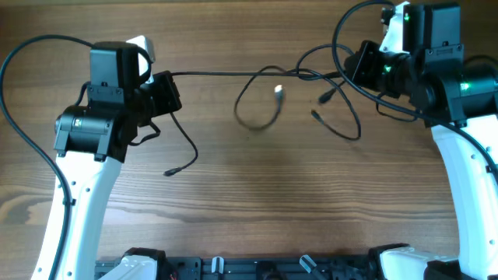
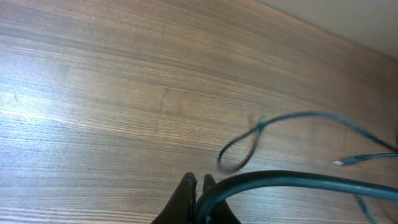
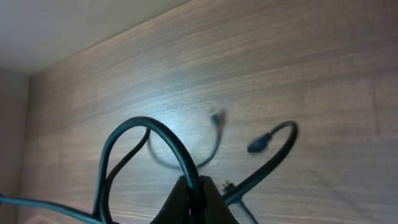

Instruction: Untangle cables

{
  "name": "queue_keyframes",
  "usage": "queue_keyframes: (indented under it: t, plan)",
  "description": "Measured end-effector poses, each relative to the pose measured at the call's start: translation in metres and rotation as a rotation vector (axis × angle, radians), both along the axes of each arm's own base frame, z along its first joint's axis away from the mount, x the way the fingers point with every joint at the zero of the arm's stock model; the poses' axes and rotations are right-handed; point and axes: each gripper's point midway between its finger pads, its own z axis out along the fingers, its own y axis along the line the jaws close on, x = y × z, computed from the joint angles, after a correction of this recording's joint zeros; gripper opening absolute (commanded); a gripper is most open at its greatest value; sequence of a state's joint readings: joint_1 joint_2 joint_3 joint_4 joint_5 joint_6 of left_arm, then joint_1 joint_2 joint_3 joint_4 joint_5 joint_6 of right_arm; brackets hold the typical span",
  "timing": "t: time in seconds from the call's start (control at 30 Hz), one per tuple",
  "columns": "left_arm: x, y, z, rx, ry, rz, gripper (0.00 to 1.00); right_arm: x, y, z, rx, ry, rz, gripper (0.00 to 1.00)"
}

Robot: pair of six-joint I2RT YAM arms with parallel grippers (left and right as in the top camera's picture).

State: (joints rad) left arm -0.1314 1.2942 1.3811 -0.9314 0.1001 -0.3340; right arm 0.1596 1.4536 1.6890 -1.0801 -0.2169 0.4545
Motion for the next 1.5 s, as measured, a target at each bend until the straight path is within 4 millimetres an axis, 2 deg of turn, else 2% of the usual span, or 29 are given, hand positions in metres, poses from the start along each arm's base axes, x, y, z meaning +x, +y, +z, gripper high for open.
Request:
queue_keyframes:
  t: [0.17, 0.23, 0.3, 0.33, 0.4, 0.43, 0.5, 0.6, 0.67, 0.73, 0.9, 1.0, 1.1, 1.23, 1.5]
  plan:
    - [0.000, 0.004, -0.002, 0.011, 0.007, 0.014, 0.05, -0.004, 0.009, 0.001, -0.006, -0.017, 0.099, 0.04]
    - [0.001, 0.005, -0.004, 0.007, 0.015, 0.015, 0.12, -0.007, 0.017, 0.004, 0.009, -0.032, 0.172, 0.04]
    - [0.003, 0.001, -0.007, -0.001, 0.019, -0.016, 0.36, -0.010, 0.024, 0.007, 0.028, -0.049, 0.241, 0.04]
    - [0.006, -0.007, -0.007, -0.015, 0.012, -0.074, 0.50, -0.011, 0.026, 0.008, 0.038, -0.056, 0.268, 0.04]
    - [0.008, -0.031, -0.007, -0.051, -0.006, -0.216, 0.65, -0.012, 0.028, 0.008, 0.050, -0.058, 0.294, 0.04]
    - [0.004, -0.054, -0.005, -0.087, -0.021, -0.341, 0.66, -0.011, 0.032, 0.005, 0.066, -0.051, 0.319, 0.04]
    - [-0.003, -0.082, 0.001, -0.130, -0.055, -0.486, 0.66, -0.010, 0.037, 0.000, 0.089, -0.030, 0.343, 0.04]
    - [-0.012, -0.113, 0.012, -0.172, -0.112, -0.632, 0.64, -0.006, 0.051, -0.015, 0.124, 0.020, 0.388, 0.04]
    - [-0.017, -0.130, 0.019, -0.186, -0.151, -0.704, 0.64, -0.006, 0.063, -0.022, 0.142, 0.044, 0.422, 0.04]
    - [-0.020, -0.139, 0.023, -0.194, -0.169, -0.740, 0.64, -0.007, 0.071, -0.024, 0.159, 0.049, 0.449, 0.04]
    - [-0.023, -0.164, 0.028, -0.219, -0.219, -0.843, 0.64, -0.015, 0.087, -0.013, 0.231, 0.021, 0.542, 0.04]
    - [-0.029, -0.188, 0.026, -0.279, -0.241, -0.966, 0.64, -0.022, 0.095, -0.006, 0.277, 0.003, 0.603, 0.04]
    - [-0.033, -0.205, 0.024, -0.327, -0.250, -1.041, 0.61, -0.024, 0.097, -0.004, 0.292, -0.004, 0.624, 0.04]
    - [-0.038, -0.217, 0.023, -0.368, -0.254, -1.097, 0.59, -0.024, 0.098, -0.003, 0.297, -0.006, 0.630, 0.04]
    - [-0.044, -0.223, 0.032, -0.423, -0.282, -1.154, 0.53, -0.024, 0.098, -0.003, 0.297, -0.006, 0.631, 0.04]
